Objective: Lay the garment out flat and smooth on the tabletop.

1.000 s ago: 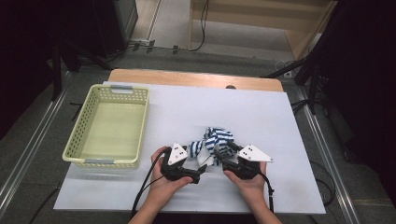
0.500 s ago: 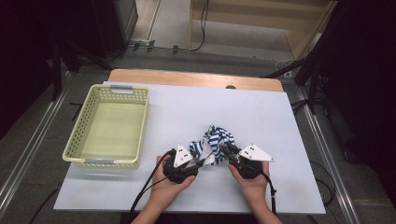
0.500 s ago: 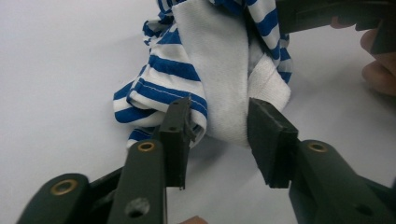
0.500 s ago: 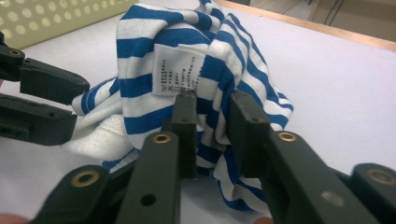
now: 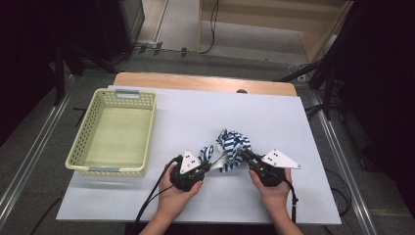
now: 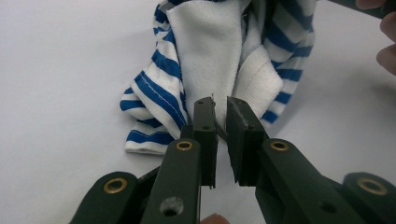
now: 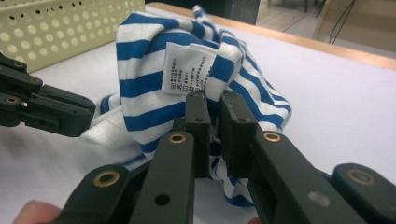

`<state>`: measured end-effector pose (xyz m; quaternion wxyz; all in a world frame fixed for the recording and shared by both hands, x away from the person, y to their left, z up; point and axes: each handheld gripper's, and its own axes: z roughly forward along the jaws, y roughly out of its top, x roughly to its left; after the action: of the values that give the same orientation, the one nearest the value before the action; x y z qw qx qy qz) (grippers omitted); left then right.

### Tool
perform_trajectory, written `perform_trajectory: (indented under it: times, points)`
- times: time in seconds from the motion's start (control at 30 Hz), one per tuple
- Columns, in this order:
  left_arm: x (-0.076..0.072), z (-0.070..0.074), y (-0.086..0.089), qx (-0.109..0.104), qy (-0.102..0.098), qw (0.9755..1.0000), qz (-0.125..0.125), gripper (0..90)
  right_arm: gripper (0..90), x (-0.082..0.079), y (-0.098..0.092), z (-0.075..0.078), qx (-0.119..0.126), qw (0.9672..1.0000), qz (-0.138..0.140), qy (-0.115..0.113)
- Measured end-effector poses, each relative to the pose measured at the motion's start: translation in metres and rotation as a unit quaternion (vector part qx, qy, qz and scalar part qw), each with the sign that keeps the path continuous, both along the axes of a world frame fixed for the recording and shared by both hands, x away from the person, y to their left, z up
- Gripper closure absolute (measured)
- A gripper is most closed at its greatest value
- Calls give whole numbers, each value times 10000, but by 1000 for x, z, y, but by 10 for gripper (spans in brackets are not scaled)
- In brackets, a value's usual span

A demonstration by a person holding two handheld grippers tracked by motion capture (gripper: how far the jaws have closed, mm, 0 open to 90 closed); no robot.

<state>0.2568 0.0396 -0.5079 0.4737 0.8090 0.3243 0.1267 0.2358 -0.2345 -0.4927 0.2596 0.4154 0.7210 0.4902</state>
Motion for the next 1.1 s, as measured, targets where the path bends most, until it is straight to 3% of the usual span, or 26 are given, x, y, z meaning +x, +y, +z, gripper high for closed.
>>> perform_trajectory:
  times: [0.5, 0.63, 0.7, 0.8, 0.87, 0.97, 1.1]
  points:
    - [3, 3, 9, -231, 109, 9997, 8, 873, 827, -7, -46, 13, 214, 9989, -382, -136]
    - [1, 3, 5, -284, 167, 9994, -80, 773, 835, -9, -60, 16, 192, 9981, -544, -216]
    - [1, 2, 1, -245, 219, 9995, -38, 643, 821, -9, -65, 16, 265, 9978, -583, -162]
    - [3, 2, -8, -135, 302, 9994, -109, 516, 736, -8, -67, 15, 353, 9984, -446, -19]
    - [4, 1, -16, -19, 270, 9996, -84, 455, 620, -6, -62, 12, 306, 9988, -386, 61]
    - [5, -1, -25, 88, 259, 9996, -46, 408, 496, -2, -54, 7, 339, 9988, -298, 213]
    - [8, -2, -36, 338, 221, 9992, -26, 400, 500, 3, -40, -3, 191, 9987, -138, 457]
